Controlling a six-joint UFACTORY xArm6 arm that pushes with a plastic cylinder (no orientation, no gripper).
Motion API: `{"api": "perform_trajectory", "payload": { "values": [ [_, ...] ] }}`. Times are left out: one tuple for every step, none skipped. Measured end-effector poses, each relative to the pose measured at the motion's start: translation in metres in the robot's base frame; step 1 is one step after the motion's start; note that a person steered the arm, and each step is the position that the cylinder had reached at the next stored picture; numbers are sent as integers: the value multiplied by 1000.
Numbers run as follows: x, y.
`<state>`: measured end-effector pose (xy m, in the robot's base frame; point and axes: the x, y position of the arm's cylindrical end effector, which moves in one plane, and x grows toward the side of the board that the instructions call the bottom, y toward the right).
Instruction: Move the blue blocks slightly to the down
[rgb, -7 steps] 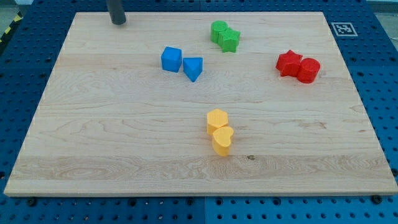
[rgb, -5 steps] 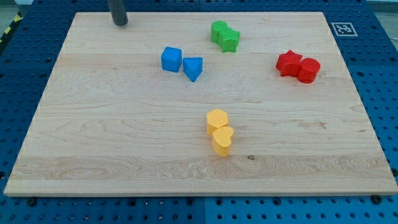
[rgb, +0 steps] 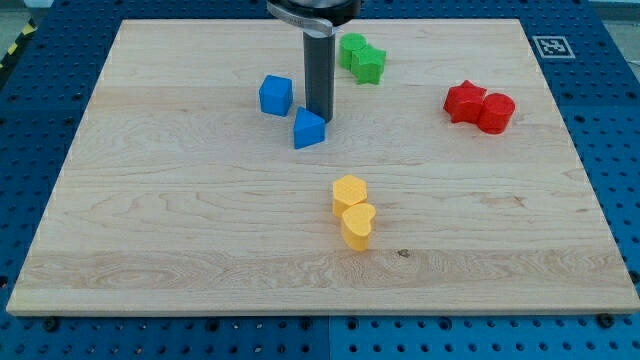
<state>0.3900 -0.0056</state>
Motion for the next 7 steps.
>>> {"api": "perform_trajectory", "payload": {
  "values": [
    [2, 0],
    [8, -10],
    [16, -16],
    [16, 2],
    [5, 52],
    [-45, 59],
    [-87, 29]
  ]
}}
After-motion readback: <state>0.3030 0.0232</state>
